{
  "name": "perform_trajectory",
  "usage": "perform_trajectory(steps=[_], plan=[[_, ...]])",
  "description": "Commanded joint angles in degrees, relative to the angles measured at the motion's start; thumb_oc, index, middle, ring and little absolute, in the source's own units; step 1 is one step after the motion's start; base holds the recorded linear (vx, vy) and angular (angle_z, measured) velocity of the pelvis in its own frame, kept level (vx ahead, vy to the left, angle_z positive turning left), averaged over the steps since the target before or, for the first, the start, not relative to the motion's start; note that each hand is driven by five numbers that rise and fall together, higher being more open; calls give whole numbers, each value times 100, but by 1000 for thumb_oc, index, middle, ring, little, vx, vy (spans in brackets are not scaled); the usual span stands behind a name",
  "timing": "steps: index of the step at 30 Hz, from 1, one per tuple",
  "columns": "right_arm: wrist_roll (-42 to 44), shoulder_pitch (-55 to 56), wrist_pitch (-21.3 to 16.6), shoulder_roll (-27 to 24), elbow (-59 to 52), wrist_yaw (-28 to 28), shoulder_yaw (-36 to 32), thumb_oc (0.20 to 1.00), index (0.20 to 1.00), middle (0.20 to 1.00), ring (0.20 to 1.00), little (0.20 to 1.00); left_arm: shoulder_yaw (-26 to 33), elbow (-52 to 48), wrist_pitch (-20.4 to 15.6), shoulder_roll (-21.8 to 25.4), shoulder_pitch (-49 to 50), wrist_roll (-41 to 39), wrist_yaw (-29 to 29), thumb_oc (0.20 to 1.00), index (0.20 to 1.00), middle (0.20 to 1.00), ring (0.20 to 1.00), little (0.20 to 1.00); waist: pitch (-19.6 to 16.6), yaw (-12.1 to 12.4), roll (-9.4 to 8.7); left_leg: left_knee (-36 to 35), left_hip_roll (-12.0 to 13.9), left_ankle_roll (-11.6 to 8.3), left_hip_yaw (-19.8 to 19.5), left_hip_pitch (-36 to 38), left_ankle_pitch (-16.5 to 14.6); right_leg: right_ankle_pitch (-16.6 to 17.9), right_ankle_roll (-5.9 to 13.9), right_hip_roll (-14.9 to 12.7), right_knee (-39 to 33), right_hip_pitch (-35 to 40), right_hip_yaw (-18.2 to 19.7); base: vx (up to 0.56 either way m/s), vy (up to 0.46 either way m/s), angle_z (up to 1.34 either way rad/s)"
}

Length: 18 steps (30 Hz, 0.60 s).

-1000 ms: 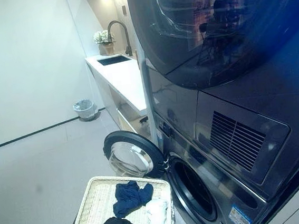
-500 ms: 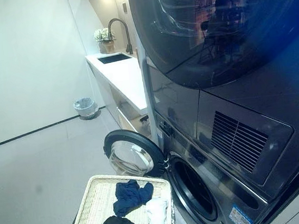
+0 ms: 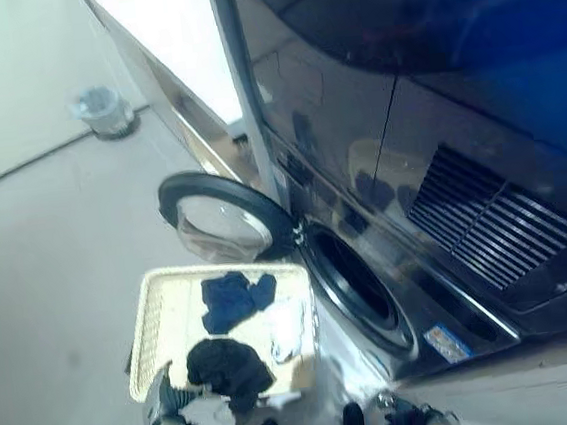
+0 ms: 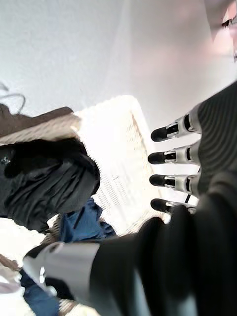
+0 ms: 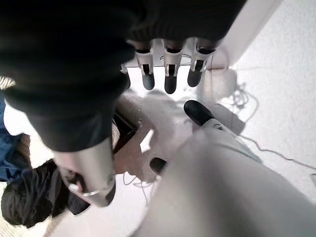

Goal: Put the clothes into the washing machine.

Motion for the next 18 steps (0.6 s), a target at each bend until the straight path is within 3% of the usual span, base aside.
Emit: perform_trajectory(steps=[1,4,8,18], plan=[[212,-205,-244,82,-349,-111,429,1000,1000,1000,1000,1000,-24,162,225,215,-285,-324,247,1000,1000,1000,1000,1000,216,-149,-412,1153,-590,321,85,-428,-789,195,429,-263,161,-302,324,-127,39,-26],[287,-446,-238,156,-407,-188,533,1000,1000,1000,1000,1000,37,316,406,355,-651,-477,164,1000,1000,1000,1000,1000,419,-218,-532,1447,-593,332,129,-799,-874,256,417,-262,271,-651,420,-114,25,-22],[431,-731,-135,185,-603,-239,641,1000,1000,1000,1000,1000,91,569,967,668,-1158,-363,-113,1000,1000,1000,1000,1000,681,-316,-720,1836,-556,294,201,-1310,-986,313,415,-237,426,-1140,495,-88,17,-15],[830,-1030,-99,162,-906,-468,866,1000,1000,1000,1000,1000,70,998,1651,1158,-2100,-495,-381,1000,1000,1000,1000,1000,691,-620,-982,2551,-497,199,192,-2577,-1137,390,354,-127,775,-2349,492,-47,12,-4]])
